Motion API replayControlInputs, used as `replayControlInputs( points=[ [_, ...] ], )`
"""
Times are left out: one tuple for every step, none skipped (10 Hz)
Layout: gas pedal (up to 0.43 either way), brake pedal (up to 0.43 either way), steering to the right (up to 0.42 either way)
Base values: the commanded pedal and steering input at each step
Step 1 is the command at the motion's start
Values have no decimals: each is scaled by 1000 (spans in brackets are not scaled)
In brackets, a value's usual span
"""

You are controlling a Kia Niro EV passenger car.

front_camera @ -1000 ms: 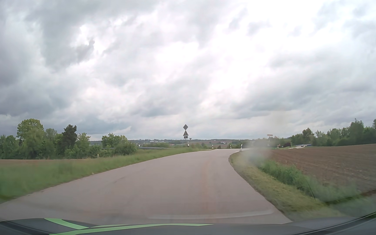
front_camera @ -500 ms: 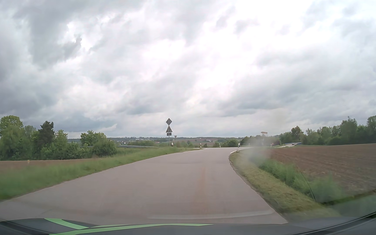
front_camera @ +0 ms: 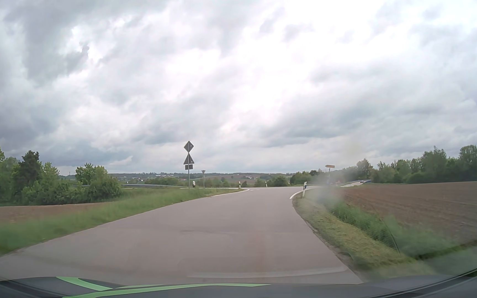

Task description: Follow the waypoints while adhering to traffic rules and regulations

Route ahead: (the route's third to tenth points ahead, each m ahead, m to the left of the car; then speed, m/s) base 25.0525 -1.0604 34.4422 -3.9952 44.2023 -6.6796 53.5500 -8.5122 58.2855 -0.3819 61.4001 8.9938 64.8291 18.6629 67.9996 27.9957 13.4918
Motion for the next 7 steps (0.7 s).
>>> replayControlInputs(
  points=[
    [0,152,37],
    [0,152,37],
    [0,159,37],
    [0,159,37],
    [0,159,37],
    [0,165,37],
    [0,171,39]
  ],
)
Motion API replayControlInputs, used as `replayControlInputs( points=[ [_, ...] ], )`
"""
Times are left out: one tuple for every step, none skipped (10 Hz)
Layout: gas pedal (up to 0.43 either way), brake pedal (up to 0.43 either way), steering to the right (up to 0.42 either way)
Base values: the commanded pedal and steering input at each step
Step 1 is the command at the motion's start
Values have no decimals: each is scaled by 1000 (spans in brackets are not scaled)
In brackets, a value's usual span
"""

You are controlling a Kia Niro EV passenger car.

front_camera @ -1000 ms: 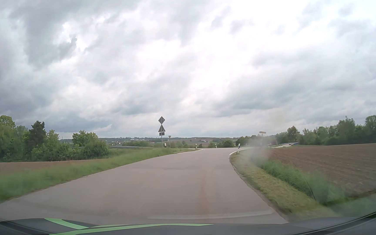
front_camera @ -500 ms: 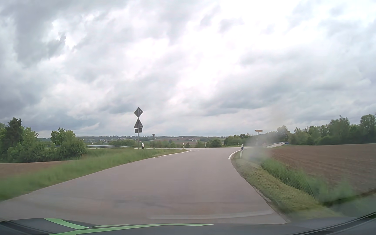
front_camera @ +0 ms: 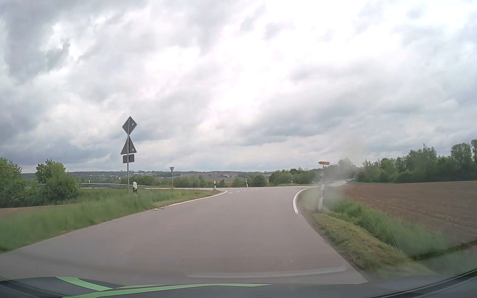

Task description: Follow the waypoints while adhering to traffic rules and regulations

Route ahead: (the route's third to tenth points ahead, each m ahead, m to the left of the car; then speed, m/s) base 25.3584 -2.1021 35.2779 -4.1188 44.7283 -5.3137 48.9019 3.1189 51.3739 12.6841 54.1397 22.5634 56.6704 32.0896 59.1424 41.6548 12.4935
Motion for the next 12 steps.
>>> replayControlInputs(
  points=[
    [0,171,43],
    [0,171,45],
    [0,177,45],
    [0,177,44],
    [0,183,44],
    [0,189,44],
    [0,195,44],
    [0,201,44],
    [0,207,43],
    [0,201,43],
    [0,207,42],
    [0,207,42]
  ],
)
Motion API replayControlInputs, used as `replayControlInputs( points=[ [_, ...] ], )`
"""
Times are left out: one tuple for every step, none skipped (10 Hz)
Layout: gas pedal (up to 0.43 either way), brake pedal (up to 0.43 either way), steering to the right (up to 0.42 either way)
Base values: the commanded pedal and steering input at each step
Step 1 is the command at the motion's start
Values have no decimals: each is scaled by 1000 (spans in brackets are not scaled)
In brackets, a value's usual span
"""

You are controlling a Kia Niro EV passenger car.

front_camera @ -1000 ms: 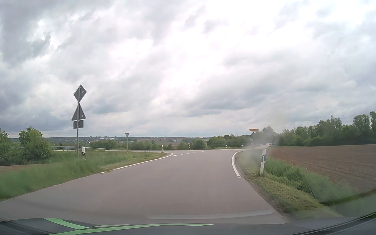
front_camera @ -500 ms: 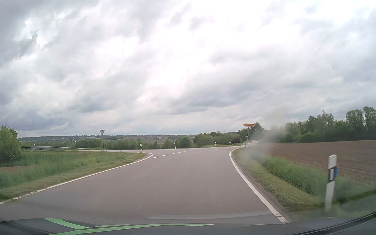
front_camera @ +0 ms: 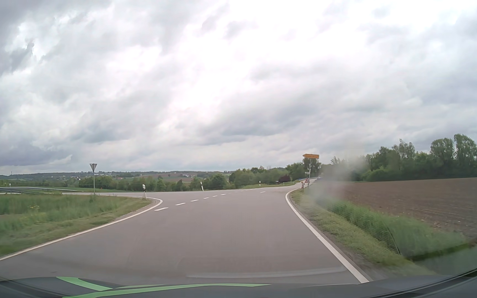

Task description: Follow the waypoints while adhering to traffic rules and regulations

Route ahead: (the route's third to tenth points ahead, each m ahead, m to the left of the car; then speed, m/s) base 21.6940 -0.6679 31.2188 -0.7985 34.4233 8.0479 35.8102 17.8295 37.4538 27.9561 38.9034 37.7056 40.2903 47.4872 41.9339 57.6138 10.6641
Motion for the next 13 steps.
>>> replayControlInputs(
  points=[
    [0,207,42],
    [0,207,42],
    [0,201,42],
    [0,207,42],
    [0,207,42],
    [0,207,42],
    [0,201,42],
    [0,201,41],
    [0,207,39],
    [0,207,33],
    [0,213,27],
    [0,207,19],
    [0,207,7]
  ],
)
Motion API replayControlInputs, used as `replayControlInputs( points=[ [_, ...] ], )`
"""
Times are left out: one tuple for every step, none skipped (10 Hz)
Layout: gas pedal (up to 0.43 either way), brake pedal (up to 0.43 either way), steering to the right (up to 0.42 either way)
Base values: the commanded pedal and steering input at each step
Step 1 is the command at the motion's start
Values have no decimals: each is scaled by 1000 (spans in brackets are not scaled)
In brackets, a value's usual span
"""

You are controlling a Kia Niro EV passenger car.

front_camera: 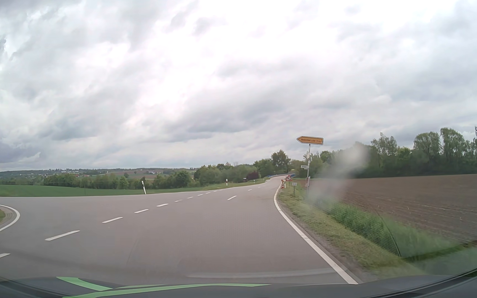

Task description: Follow the waypoints while adhering to traffic rules and regulations

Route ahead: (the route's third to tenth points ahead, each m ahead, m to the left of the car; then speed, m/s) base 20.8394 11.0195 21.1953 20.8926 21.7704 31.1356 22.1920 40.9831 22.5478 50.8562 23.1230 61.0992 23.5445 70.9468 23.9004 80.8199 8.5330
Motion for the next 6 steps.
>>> replayControlInputs(
  points=[
    [0,207,-4],
    [0,207,-19],
    [0,207,-33],
    [0,207,-47],
    [0,201,-60],
    [0,195,-79]
  ],
)
